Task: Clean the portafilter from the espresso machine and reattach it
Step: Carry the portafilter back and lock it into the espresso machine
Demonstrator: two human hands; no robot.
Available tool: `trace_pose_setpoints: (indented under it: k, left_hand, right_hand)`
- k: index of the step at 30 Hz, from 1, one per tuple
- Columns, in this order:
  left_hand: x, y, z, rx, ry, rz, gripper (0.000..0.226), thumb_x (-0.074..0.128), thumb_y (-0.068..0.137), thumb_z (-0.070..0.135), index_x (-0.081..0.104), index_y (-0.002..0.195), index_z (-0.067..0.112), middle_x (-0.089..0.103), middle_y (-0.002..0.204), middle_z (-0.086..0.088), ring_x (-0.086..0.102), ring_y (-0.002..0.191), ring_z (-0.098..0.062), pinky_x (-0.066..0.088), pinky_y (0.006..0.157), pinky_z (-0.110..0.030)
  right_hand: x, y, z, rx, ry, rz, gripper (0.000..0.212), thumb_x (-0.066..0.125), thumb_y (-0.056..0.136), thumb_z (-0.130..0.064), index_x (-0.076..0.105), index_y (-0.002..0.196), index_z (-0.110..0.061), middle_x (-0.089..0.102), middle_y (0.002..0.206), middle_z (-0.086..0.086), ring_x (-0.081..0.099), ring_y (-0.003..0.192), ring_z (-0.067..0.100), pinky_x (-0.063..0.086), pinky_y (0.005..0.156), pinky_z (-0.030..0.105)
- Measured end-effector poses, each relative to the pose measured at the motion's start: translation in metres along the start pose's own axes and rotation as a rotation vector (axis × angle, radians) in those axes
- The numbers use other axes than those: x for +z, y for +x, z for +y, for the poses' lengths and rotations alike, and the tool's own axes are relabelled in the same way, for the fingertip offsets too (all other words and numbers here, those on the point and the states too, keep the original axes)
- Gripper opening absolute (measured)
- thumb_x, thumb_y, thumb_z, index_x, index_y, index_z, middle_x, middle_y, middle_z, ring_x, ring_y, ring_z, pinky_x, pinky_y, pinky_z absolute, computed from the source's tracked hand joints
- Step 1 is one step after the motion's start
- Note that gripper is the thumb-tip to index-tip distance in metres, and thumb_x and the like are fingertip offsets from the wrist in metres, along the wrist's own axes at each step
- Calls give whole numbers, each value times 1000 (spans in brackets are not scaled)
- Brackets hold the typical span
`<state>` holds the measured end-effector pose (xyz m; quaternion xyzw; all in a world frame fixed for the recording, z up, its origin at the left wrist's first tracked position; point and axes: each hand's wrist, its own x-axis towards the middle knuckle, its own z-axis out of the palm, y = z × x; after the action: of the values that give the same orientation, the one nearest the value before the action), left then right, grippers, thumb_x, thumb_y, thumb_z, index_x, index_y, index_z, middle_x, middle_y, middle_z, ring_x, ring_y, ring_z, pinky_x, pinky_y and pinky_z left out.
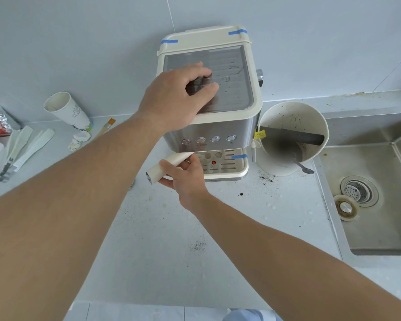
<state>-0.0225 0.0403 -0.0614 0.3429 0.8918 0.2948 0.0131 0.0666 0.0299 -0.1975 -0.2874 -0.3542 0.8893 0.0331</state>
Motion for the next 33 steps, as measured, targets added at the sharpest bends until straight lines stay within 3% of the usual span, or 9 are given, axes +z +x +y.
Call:
trace_pose_setpoints:
  k: [7,12,17,21,25,30,33]
  left_hand:
    - [0,0,0,0,-3,-1,47,50,81,61,63,121,40,52,144,18,49,132,-6,37,111,-38]
    - [-2,0,1,3,-5,10,41,52,84,57,64,119,39,54,142,17,47,132,-2,37,110,-36]
    - [-1,-1,1,1,5,5,42,52,82,58,64,119,41,53,143,19,47,132,-2,37,110,-35]
    - [-2,-3,3,9,22,-2,44,53,84,58,61,123,42,49,147,18,46,134,-5,36,112,-35]
    - [-6,-6,4,30,55,-65,51,55,81,63,56,130,48,42,152,19,38,140,-7,28,116,-36]
    - [-8,-6,3,97,106,-101,54,61,83,59,55,135,42,41,154,14,33,141,-5,14,108,-19]
    - [-8,-4,2,120,116,-103,56,60,82,59,56,135,40,42,153,11,33,141,-5,11,106,-19]
  right_hand:
    - [15,3,5,-17,57,17,37,76,79,-1,48,103,-10,62,109,15,67,99,33,62,74,41]
    - [2,-1,4,-32,-39,-10,40,72,79,1,51,112,-10,64,105,16,66,90,24,61,75,40]
    - [-23,-17,-1,0,-41,-93,36,60,83,9,54,107,-18,57,91,8,67,82,31,55,86,55]
    - [-41,-23,-14,59,-85,-148,39,53,83,12,51,113,-14,47,95,13,63,64,29,53,82,59]
    - [-31,-26,-16,80,-117,-72,33,49,84,9,49,104,-18,48,83,13,55,58,24,52,73,49]
    - [-27,-25,-16,43,-285,39,27,60,86,-5,45,104,-18,50,79,8,53,51,20,54,60,40]
    - [-39,-24,-23,68,-390,15,34,58,84,1,43,108,-16,50,87,10,55,53,22,54,59,40]
